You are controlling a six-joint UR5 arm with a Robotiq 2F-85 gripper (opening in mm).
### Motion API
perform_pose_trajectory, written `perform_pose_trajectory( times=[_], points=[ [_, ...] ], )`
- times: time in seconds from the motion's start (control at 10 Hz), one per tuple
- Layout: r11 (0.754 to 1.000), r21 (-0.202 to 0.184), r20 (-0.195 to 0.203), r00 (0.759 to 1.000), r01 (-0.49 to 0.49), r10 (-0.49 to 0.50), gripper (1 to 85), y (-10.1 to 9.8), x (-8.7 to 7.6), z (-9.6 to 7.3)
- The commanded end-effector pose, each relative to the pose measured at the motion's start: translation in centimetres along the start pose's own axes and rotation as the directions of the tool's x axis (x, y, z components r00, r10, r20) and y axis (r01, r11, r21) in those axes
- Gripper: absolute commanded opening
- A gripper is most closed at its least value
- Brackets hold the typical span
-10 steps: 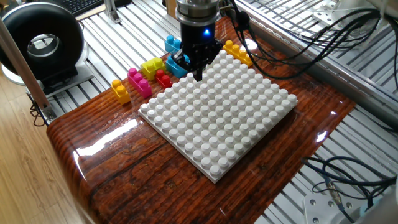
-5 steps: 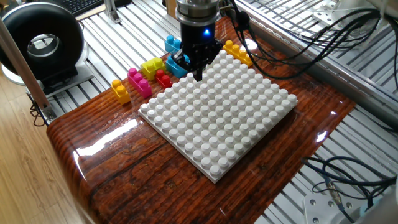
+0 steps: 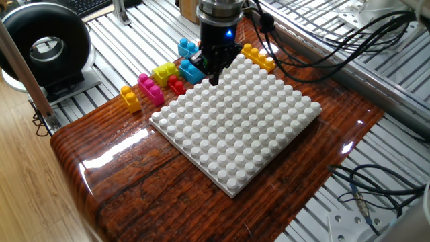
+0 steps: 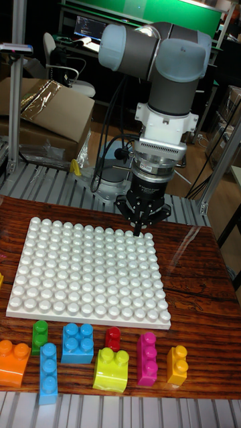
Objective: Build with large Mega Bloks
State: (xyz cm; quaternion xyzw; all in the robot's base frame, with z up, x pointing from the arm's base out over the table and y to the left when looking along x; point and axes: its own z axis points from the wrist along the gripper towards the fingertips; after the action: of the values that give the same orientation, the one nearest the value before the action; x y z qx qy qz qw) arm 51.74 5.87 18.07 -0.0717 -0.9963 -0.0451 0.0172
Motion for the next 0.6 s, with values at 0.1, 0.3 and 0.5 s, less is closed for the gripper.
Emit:
perform_pose_trajectory(
  times=[0.1, 0.3, 0.5],
  points=[
    [1.000, -0.022, 0.012, 1.000, 0.001, 0.000, 1.0, 0.8, -0.5, -0.2],
    [1.000, -0.014, 0.035, 0.999, -0.012, 0.012, 1.0, 0.5, -1.1, -0.2],
    [0.998, -0.010, 0.017, 0.998, -0.063, 0.063, 1.0, 0.4, -0.7, -0.2]
  ],
)
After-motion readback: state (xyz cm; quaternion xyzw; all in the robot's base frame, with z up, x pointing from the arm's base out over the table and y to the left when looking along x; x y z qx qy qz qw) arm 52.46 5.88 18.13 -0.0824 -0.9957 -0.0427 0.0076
